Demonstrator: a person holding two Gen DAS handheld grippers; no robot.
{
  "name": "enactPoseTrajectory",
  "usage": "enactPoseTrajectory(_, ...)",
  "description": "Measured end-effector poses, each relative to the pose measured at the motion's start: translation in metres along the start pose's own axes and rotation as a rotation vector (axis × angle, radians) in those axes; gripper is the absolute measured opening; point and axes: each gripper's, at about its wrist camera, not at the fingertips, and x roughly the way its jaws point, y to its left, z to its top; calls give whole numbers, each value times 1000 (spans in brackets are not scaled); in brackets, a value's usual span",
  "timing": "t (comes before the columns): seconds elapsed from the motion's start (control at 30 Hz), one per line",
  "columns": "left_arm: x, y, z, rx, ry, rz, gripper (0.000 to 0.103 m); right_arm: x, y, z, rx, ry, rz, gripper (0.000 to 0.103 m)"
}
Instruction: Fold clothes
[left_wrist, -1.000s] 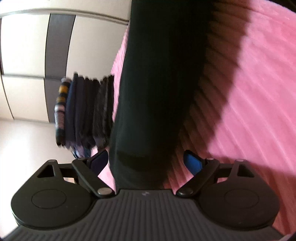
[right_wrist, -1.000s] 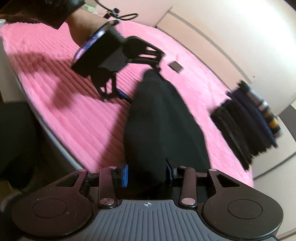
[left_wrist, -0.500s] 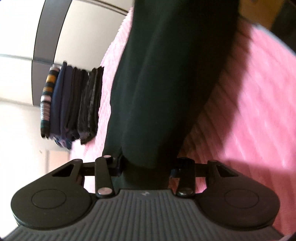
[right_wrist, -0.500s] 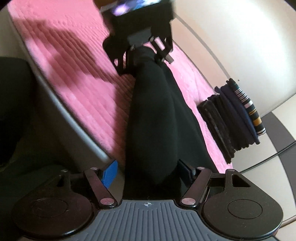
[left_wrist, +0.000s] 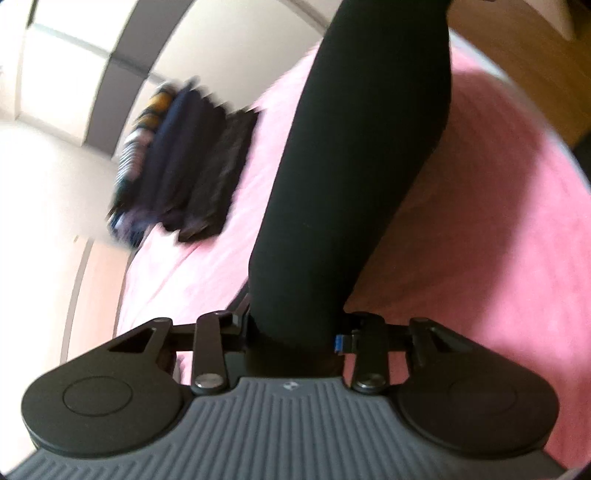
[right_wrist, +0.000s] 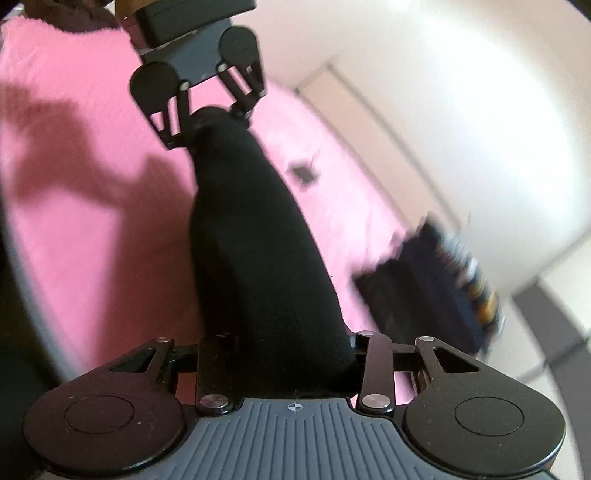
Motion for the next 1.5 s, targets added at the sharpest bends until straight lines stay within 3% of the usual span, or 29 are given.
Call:
enactPoseTrajectory(0.17, -58, 50, -27, -59, 123, 186, 33, 25, -41, 53, -81, -200, -6, 38)
enactPoseTrajectory(0.23, -93, 43, -33, -70, 193, 246, 34, 35, -58, 75, -114, -280, -9, 38)
enactPoseTrajectory(0.3, -128, 31, -40, -84, 263, 302, 34, 36, -42, 81, -142, -327, 36, 39)
enactPoseTrajectory(0.43, -164, -66, -52, -164, 376, 254, 38, 34, 30, 63, -173, -332, 193, 38)
enactPoseTrajectory(0.53, -161, -140, -69, -301, 426, 77, 45, 33, 91, 32, -220, -249, 320, 39)
enactPoseTrajectory(0.63, -168, -194, -70, -325, 433, 119, 54, 19, 128, 5, -284, -186, 317, 43)
enactPoseTrajectory(0.67, -176, -198, -69, -361, 428, 129, 54, 13, 131, -1, -265, -171, 316, 49)
enactPoseTrajectory(0.8, -211, -193, -79, -586, 401, 133, 54, -8, 122, -21, -115, -97, 319, 75)
enactPoseTrajectory(0.93, -252, -165, -112, -893, 361, 138, 54, -15, 92, -49, 87, 7, 262, 75)
enactPoseTrajectory(1.03, -273, -135, -137, -1087, 299, 183, 53, -15, 55, -63, 345, 49, 218, 75)
enactPoseTrajectory(1.17, -261, -90, -162, -1274, 207, 172, 56, -5, 12, -62, 776, -27, 298, 75)
enactPoseTrajectory(1.27, -225, -60, -172, -1354, 160, 107, 61, 15, -4, -50, 952, -93, 396, 75)
enactPoseTrajectory(1.33, -198, -43, -177, -1388, 136, 63, 62, 40, -11, -36, 976, -110, 449, 75)
enactPoseTrajectory(1.5, -147, -28, -207, -1395, 180, 7, 63, 117, -16, -11, 1009, -93, 533, 75)
